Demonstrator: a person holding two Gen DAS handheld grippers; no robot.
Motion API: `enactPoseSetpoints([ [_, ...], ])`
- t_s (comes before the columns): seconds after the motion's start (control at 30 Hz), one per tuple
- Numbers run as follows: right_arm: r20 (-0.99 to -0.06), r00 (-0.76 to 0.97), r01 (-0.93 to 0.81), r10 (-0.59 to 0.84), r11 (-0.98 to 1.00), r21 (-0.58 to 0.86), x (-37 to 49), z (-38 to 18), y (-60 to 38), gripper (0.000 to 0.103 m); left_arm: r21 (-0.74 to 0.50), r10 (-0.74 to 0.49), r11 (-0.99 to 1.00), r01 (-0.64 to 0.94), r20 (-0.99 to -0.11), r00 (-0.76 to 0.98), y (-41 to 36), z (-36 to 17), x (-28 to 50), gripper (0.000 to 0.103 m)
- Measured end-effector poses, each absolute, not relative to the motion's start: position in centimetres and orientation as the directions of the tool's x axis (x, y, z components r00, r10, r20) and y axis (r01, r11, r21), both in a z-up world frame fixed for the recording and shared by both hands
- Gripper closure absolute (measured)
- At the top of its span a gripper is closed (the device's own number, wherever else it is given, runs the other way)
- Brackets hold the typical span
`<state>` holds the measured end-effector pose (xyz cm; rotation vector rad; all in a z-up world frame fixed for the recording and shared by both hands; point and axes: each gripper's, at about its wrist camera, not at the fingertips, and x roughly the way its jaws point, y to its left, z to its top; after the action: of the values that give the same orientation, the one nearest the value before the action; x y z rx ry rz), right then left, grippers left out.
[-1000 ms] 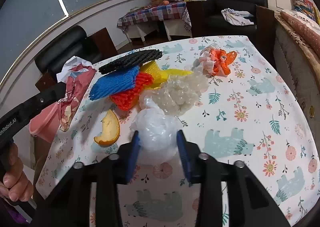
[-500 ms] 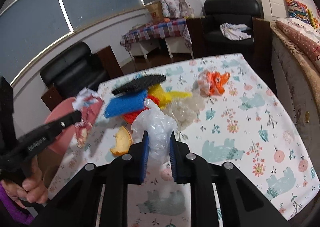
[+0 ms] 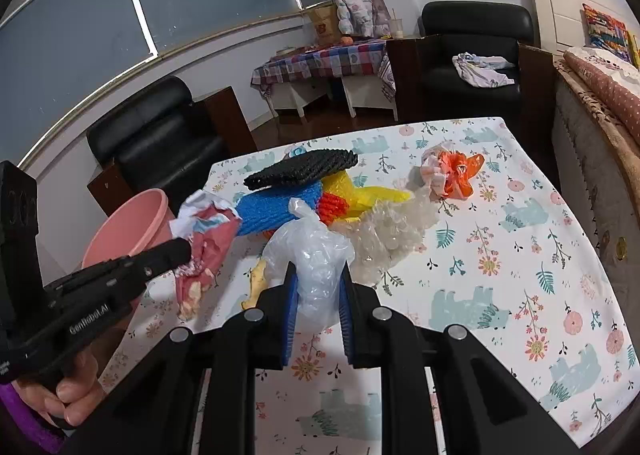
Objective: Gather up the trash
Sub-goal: 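Grasp the clear plastic bag with the right gripper, then carry both items over the pink bucket and open both grippers to drop them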
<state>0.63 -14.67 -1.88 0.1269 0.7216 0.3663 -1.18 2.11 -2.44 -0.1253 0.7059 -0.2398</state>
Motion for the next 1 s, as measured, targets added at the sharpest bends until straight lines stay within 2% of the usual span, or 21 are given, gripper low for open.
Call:
enactPoseSetpoints([
  [0.17, -0.600, 0.702, -0.302, 0.383, 0.924, 0.236, 0.6, -1.4, -14.2, 0.085, -0.183, -0.257, 0.966, 0.183, -0.607, 0.752, 2.2, -2.1, -1.6, 0.098],
  [0.57, -0.579, 0.659, -0.425, 0.479, 0.873, 0.239, 2.7, 0.3, -8.5, 0.085, -0.198, -0.159, 0.979, 0.054, -0.570, 0.806, 7.3, -0.4, -1.9, 0.098],
  [1.0, -0.547, 0.569, -0.600, 0.614, 0.765, 0.235, 5.0, 2.1, 1.3, 0.085, -0.133, 0.084, 0.974, -0.182, -0.538, 0.839, 15.7, 0.8, -3.1, 0.098],
])
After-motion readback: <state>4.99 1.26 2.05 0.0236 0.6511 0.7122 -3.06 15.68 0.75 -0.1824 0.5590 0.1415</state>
